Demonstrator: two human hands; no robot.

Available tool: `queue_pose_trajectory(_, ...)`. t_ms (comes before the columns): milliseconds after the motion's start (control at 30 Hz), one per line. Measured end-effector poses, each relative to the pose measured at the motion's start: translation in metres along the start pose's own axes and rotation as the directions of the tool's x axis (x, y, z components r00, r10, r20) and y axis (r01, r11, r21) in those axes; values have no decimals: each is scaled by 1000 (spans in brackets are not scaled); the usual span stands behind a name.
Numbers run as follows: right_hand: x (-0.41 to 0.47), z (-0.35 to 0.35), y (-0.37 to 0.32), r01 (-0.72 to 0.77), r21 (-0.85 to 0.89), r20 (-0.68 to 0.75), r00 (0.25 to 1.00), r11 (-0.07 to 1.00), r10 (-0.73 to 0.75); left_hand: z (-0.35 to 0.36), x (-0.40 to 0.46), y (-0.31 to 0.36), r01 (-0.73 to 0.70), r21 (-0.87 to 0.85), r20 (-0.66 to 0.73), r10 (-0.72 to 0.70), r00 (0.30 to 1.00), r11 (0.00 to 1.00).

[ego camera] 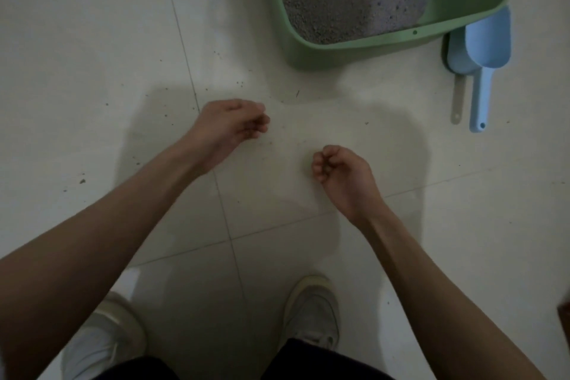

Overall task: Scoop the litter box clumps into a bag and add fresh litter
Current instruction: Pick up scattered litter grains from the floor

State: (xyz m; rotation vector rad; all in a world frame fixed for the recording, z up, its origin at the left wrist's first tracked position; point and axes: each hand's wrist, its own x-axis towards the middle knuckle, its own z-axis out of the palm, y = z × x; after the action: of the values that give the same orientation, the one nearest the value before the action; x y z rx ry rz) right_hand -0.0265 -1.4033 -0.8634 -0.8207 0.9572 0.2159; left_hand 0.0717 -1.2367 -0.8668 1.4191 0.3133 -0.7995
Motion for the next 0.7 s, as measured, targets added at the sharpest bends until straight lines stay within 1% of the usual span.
queue_pose_trajectory(33, -1, 1, -3, -11, -5, 8, 1000, 1000, 11, -7, -1, 2, 10, -76, -11, -11, 1000, 997)
queue_pose_trajectory(67, 0, 1, -3, 24, -110, -1, 1000, 994, -25, -12, -3, 2, 13, -77, -24, -14, 1000, 997)
queue_pose_trajectory(100, 0, 1, -3, 88, -315, -16, 995, 945, -98, -13, -3, 0, 16, -17, -48, -16, 999, 1000)
queue_pose_trajectory(133, 0, 0, -1, 147, -575, -7, 983, 804, -185, -12, -5, -2, 18, 97, -71, -11, 997, 995)
queue_pose_trajectory(167, 2, 0, 2, 174, -789, 24, 967, 590, -254, -9, -5, -7, 6, 273, -85, 18, 996, 962)
queue_pose_trajectory(200, 4, -2, 6, 185, -907, 71, 953, 379, -295, -6, -5, -12, -24, 475, -75, 67, 995, 880)
queue_pose_trajectory(233, 5, -3, 10, 188, -950, 107, 947, 250, -304, -3, -5, -18, -74, 652, -43, 134, 990, 754)
queue_pose_trajectory(267, 5, -3, 13, 193, -962, 127, 943, 193, -307, -1, -4, -24, -123, 764, -7, 199, 980, 633)
queue_pose_trajectory(300, 6, -5, 18, 206, -964, 144, 936, 167, -322, 1, -3, -28, -161, 815, 21, 249, 968, 556)
queue_pose_trajectory(333, 7, -6, 22, 215, -965, 156, 928, 148, -337, 2, -2, -31, -187, 839, 44, 277, 960, 512)
queue_pose_trajectory(400, 6, -7, 29, 229, -966, 171, 911, 117, -374, 6, 3, -35, -213, 866, 82, 291, 953, 453)
queue_pose_trajectory(467, 5, -6, 34, 233, -967, 176, 899, 98, -401, 9, 9, -35, -213, 879, 100, 273, 957, 427)
queue_pose_trajectory(600, 4, -3, 38, 226, -973, 186, 894, 51, -407, 13, 11, -32, -203, 886, 87, 282, 955, 417)
queue_pose_trajectory(700, 3, -1, 39, 241, -970, 212, 896, 25, -389, 14, 11, -32, -206, 906, 119, 244, 962, 369)
